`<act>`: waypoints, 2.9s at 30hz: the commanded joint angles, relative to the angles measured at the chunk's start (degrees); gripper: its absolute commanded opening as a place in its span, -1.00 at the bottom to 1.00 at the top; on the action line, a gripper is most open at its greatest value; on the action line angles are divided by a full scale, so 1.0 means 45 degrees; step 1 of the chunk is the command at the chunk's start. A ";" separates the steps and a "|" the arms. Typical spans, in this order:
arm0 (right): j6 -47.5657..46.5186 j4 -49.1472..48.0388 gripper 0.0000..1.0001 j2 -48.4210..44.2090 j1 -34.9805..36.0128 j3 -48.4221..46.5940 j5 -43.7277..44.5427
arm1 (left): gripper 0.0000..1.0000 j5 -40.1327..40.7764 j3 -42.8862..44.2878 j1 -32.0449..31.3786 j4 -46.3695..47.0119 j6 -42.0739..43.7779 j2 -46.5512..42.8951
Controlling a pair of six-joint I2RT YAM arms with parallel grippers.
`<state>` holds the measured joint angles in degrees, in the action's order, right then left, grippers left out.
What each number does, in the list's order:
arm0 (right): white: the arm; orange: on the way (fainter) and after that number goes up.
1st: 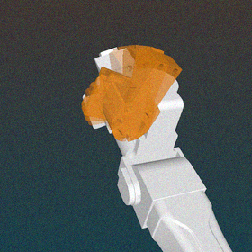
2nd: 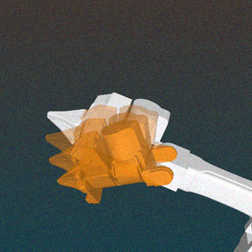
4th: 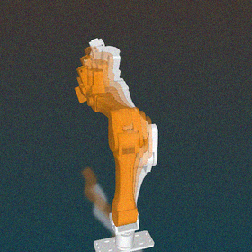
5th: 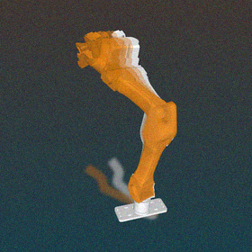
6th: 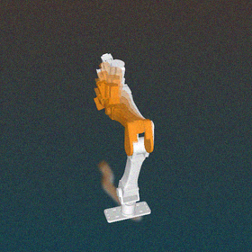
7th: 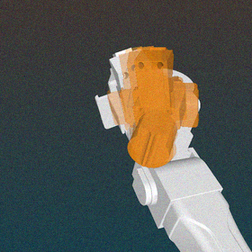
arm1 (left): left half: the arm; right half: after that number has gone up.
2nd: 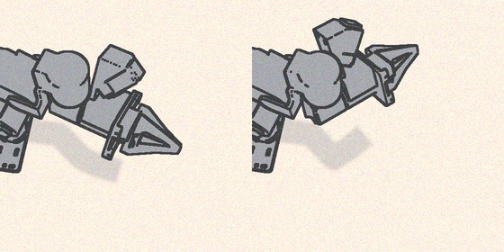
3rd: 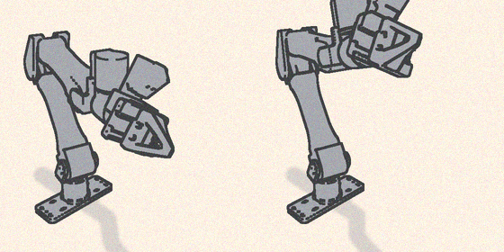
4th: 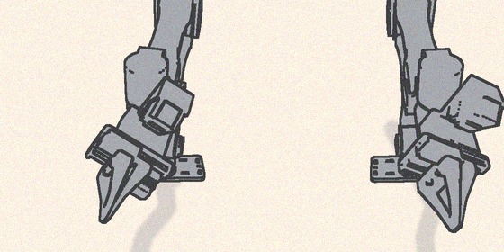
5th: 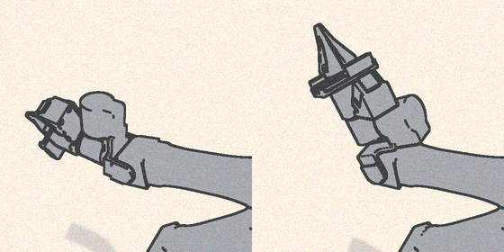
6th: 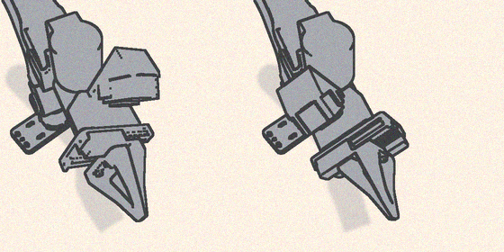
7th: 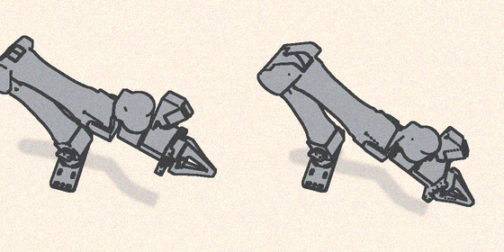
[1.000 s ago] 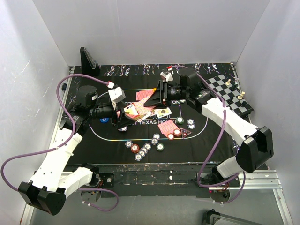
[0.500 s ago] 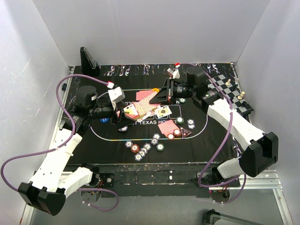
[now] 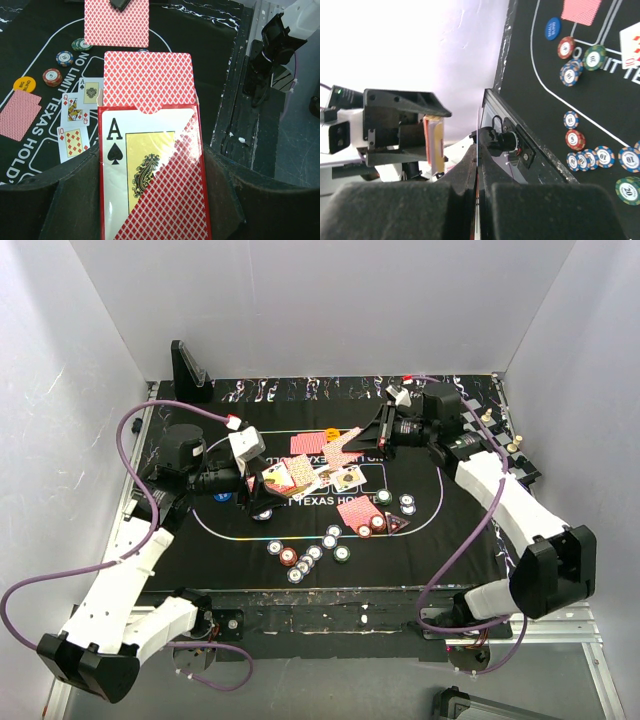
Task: Distribute texas hold em gaming equipment
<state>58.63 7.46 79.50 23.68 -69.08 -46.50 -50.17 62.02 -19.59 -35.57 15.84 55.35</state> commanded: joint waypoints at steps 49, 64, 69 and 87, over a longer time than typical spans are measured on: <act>-0.4512 0.3339 -0.58 0.9792 0.2550 -0.3925 0.4376 | -1.00 -0.0101 0.0085 0.0058 -0.0084 0.0036 -0.0758; -0.5822 0.5312 0.18 0.9384 0.2550 -0.5078 0.4961 | -1.00 -0.0198 0.0163 0.0058 -0.0142 0.0075 -0.0621; -0.6193 0.6113 0.24 0.8936 0.2569 -0.5625 0.5703 | -1.00 -0.0179 0.0183 0.0058 -0.0161 0.0017 -0.0621; -0.4712 0.5552 0.75 0.2981 0.1185 -0.5083 0.3171 | -1.00 -0.0296 -0.0364 0.0058 -0.0103 0.0113 -0.0953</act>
<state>33.06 36.77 101.65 32.88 -96.95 -24.03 -50.13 61.19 -19.59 -36.99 15.86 52.73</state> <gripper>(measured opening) 0.871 0.642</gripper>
